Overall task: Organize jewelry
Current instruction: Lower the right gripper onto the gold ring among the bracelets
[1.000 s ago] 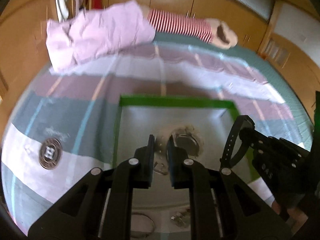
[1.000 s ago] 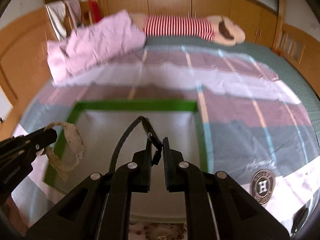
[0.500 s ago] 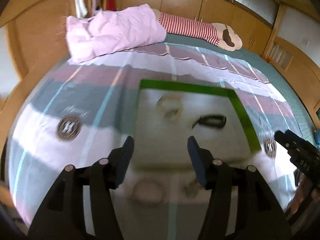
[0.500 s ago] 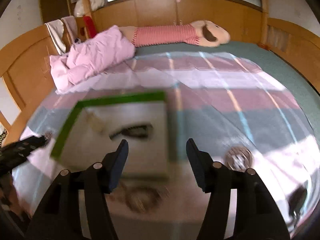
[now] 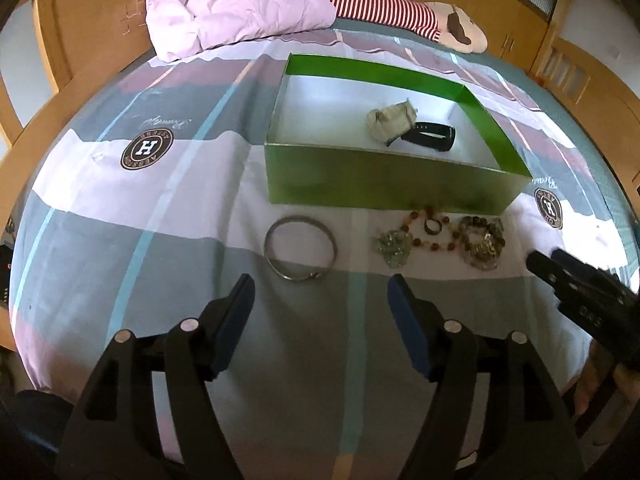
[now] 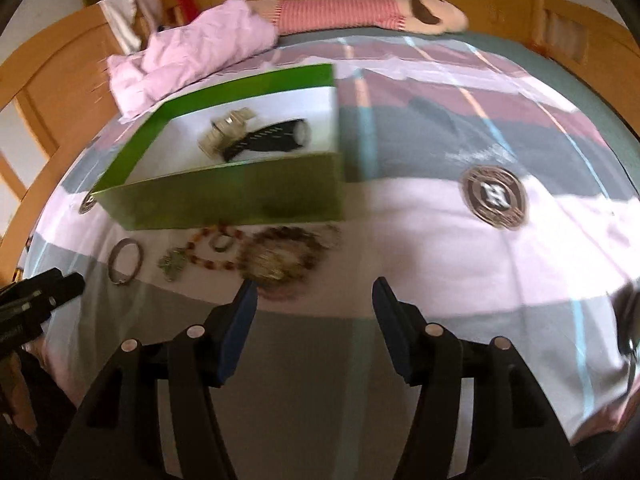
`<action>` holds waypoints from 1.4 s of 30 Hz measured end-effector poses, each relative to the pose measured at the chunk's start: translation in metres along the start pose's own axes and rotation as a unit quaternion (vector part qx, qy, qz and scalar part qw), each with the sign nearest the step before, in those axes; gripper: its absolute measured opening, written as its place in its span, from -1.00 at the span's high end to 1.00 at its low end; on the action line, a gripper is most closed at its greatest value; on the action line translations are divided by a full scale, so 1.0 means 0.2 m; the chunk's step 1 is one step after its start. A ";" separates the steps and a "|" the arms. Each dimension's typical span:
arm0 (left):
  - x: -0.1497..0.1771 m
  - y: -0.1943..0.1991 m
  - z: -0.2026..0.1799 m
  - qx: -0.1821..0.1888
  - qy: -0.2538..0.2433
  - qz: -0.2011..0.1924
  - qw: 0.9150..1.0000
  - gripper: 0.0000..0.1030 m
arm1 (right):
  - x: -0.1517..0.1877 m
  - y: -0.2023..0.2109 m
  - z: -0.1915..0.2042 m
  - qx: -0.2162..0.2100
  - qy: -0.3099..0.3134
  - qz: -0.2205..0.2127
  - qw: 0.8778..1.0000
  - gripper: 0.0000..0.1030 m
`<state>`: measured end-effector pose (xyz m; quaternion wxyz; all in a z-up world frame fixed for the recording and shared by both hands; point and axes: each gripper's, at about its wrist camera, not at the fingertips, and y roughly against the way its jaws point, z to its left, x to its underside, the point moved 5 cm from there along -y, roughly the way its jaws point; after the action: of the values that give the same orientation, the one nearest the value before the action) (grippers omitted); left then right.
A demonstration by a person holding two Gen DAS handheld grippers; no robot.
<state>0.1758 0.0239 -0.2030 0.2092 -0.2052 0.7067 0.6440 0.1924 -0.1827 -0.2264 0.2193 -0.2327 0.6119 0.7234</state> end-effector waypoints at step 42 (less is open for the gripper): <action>-0.03 -0.31 0.14 -0.042 0.044 0.037 0.997 -0.51 | -0.10 -0.34 0.15 -0.028 0.070 0.061 0.995 0.44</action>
<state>0.2162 0.0455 -0.2541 0.1454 -0.2154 0.6948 0.6706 0.2475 -0.1430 -0.2628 0.1248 -0.2509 0.6185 0.7342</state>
